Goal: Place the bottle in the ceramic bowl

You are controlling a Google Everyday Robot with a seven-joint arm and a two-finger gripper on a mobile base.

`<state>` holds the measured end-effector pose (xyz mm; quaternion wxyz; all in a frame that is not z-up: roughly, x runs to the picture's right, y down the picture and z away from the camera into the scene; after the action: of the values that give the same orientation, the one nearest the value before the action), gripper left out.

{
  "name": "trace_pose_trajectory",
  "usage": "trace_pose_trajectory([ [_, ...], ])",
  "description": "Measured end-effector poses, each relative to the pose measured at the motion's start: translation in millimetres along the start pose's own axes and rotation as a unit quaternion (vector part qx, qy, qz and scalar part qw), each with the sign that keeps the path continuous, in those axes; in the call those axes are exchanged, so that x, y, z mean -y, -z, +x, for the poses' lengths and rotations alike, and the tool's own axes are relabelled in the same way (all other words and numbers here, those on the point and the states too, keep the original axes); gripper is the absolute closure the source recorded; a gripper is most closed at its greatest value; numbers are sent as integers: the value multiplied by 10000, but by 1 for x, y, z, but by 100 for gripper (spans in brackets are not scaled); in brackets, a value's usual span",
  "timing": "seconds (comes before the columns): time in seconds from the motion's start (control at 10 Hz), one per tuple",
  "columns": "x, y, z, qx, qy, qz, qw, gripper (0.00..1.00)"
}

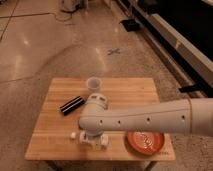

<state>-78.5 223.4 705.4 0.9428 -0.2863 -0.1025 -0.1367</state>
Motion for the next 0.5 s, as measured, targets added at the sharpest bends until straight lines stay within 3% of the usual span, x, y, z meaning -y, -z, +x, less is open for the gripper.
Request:
trace_pose_trajectory([
  [0.5, 14, -44, -15, 82, -112, -118, 9998, 20],
])
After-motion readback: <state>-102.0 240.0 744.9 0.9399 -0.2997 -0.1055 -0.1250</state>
